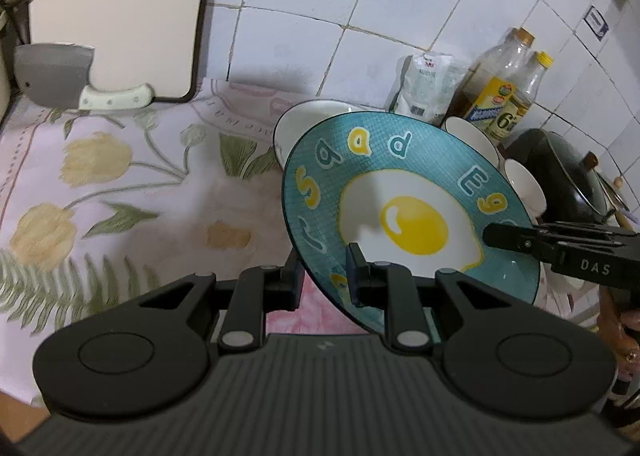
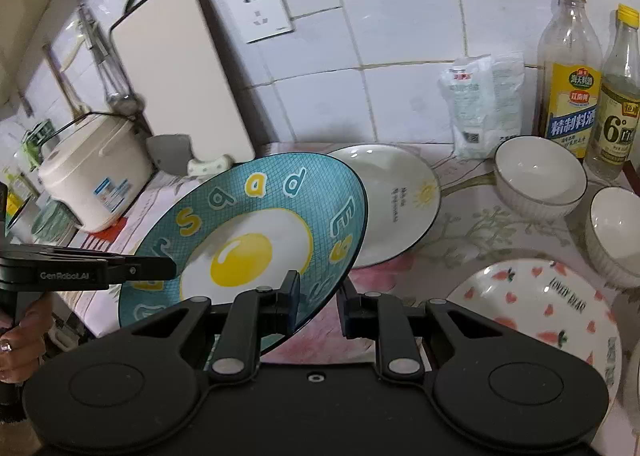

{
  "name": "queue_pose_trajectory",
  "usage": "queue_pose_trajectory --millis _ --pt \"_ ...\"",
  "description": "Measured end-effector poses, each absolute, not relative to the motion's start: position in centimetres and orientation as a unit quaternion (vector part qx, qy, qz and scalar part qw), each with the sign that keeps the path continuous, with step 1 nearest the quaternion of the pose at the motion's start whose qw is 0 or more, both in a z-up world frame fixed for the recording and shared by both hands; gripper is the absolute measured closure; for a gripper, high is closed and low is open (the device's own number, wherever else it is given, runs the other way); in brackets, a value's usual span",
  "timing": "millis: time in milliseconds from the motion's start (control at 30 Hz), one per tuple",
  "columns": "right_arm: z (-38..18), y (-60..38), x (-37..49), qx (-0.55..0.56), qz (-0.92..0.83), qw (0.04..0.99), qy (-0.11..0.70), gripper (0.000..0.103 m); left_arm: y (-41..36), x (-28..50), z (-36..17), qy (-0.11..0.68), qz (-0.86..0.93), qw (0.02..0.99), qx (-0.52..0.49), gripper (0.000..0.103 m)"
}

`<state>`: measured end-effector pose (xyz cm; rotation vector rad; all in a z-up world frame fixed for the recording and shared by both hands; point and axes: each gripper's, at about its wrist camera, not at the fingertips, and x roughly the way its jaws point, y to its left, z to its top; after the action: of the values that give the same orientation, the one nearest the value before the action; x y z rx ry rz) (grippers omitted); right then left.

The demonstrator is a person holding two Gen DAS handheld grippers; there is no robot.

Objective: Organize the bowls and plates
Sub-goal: 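Carry the blue plate over the white plate and lower it on top, then open both grippers and pull back from the stacked plates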

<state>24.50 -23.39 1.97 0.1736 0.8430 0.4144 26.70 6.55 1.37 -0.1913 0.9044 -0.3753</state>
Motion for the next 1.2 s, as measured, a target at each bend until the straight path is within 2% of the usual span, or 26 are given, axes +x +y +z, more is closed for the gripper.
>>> queue_pose_trajectory --millis 533,900,1200 --pt "-0.6 -25.5 34.2 0.091 0.171 0.875 0.444 0.079 2.3 36.7 -1.9 0.45 -0.174 0.87 -0.1 0.083" --pt "-3.7 -26.2 35.9 0.11 0.165 0.851 0.487 0.078 1.4 37.6 -4.7 0.466 -0.169 0.865 -0.081 0.083" --pt "-4.9 -26.0 36.4 0.104 0.158 0.851 0.489 0.076 0.5 38.2 -5.1 0.467 -0.161 0.868 -0.057 0.083"
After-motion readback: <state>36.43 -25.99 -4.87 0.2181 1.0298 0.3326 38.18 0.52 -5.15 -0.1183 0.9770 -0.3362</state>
